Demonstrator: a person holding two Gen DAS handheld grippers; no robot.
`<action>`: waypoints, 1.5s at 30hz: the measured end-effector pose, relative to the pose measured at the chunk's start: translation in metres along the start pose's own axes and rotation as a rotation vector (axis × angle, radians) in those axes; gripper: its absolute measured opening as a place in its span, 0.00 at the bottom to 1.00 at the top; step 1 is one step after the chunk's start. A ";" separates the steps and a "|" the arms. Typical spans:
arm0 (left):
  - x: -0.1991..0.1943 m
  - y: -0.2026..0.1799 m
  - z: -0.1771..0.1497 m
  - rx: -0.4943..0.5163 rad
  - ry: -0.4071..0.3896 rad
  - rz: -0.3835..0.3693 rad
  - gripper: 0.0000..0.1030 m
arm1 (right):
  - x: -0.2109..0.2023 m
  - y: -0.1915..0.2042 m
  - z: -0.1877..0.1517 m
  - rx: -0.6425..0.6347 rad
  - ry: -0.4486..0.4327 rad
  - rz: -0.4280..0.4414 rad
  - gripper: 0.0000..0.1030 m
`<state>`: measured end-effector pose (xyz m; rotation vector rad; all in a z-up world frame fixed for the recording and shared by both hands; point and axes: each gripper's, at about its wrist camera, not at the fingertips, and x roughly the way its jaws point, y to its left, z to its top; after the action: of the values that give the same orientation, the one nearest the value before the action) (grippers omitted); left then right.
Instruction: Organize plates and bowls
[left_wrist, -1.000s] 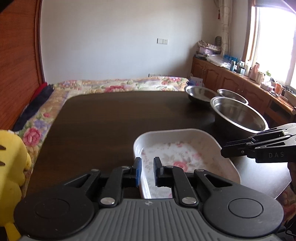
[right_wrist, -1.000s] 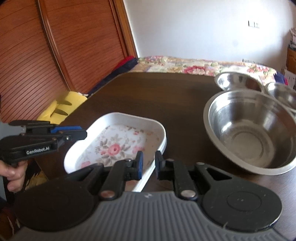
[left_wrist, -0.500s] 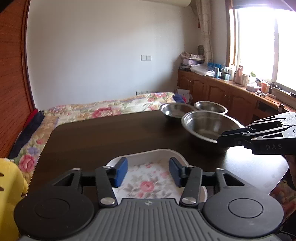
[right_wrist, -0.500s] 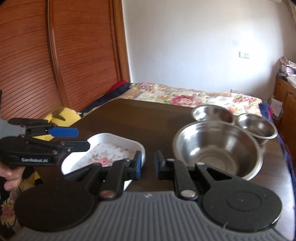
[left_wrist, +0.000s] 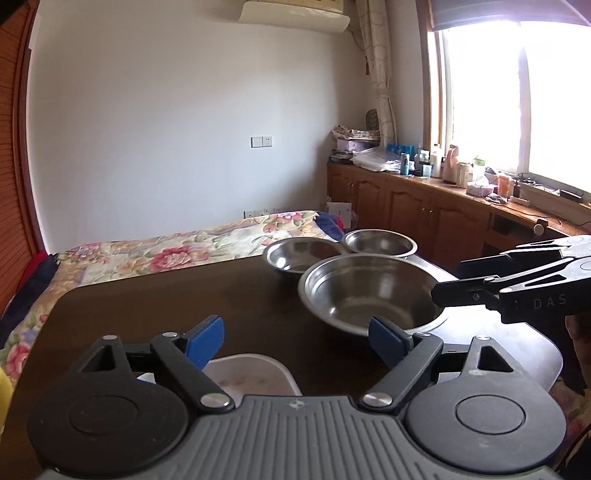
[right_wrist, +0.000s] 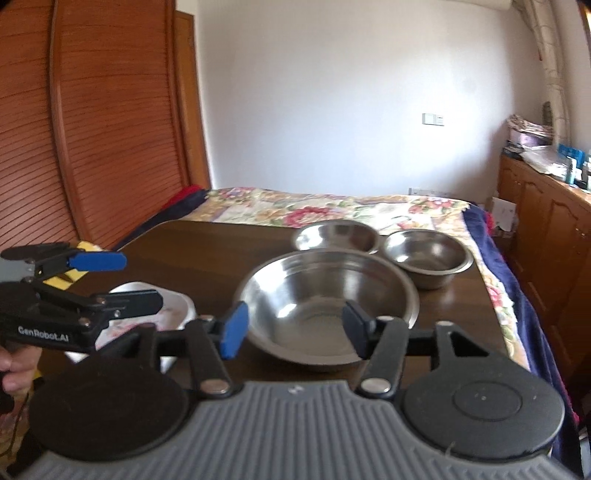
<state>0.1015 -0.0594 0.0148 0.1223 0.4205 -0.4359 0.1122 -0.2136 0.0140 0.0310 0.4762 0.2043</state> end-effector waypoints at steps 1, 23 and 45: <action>0.004 -0.002 0.001 -0.001 0.003 -0.003 1.00 | 0.001 -0.006 0.000 0.007 -0.004 -0.007 0.59; 0.078 -0.021 0.020 -0.021 0.094 -0.005 1.00 | 0.053 -0.067 -0.002 -0.032 0.049 -0.058 0.74; 0.112 -0.022 0.017 -0.024 0.216 -0.028 0.88 | 0.077 -0.082 -0.003 0.017 0.139 -0.013 0.70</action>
<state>0.1899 -0.1260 -0.0169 0.1409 0.6399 -0.4465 0.1932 -0.2785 -0.0300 0.0308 0.6170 0.1900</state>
